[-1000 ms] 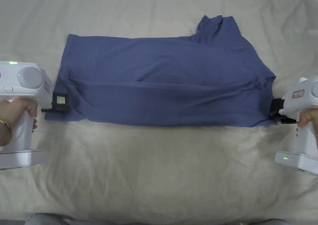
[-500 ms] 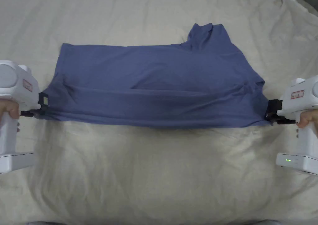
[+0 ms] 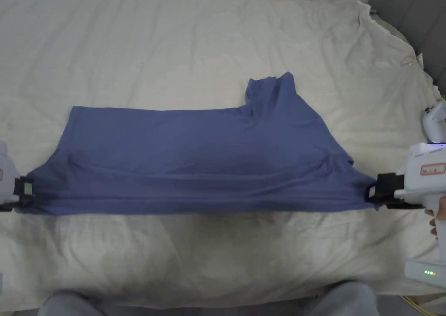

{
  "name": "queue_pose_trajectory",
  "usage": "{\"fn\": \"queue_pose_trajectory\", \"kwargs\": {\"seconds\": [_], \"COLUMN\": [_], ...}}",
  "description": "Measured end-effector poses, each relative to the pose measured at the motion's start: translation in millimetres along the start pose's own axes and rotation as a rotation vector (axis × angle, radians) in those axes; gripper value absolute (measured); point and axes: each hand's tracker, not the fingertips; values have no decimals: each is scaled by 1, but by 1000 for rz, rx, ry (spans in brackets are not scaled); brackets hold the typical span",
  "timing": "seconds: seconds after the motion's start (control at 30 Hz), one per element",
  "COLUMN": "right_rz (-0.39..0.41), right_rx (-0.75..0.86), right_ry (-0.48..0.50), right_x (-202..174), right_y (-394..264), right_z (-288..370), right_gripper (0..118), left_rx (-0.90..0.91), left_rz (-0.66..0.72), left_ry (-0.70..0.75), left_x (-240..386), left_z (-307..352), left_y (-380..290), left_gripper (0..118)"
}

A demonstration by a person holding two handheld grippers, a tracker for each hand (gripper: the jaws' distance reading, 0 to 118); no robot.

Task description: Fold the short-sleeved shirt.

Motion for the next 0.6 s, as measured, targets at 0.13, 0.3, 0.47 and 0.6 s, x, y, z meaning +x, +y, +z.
{"fn": "queue_pose_trajectory", "kwargs": {"seconds": [0.13, 0.3, 0.47, 0.6], "right_rz": [17, -37, 87, 110], "right_rx": [-42, -1, 112, 347], "right_ry": [-44, -49, -148, -146], "right_x": [-1, 0, -8, -24], "right_y": [-36, -50, -35, -17], "right_z": [-18, -24, 16, 64], "right_gripper": [6, 14, 107, 108], "left_rx": [-23, -10, 106, 313], "left_rz": [9, 20, 51, 72], "left_ry": [20, 100, 92, 95], "left_x": [-3, 3, -9, -4], "left_z": [-17, -27, 9, 50], "left_y": [-34, -50, -40, -15], "left_gripper": [0, 48, 118, 118]}}
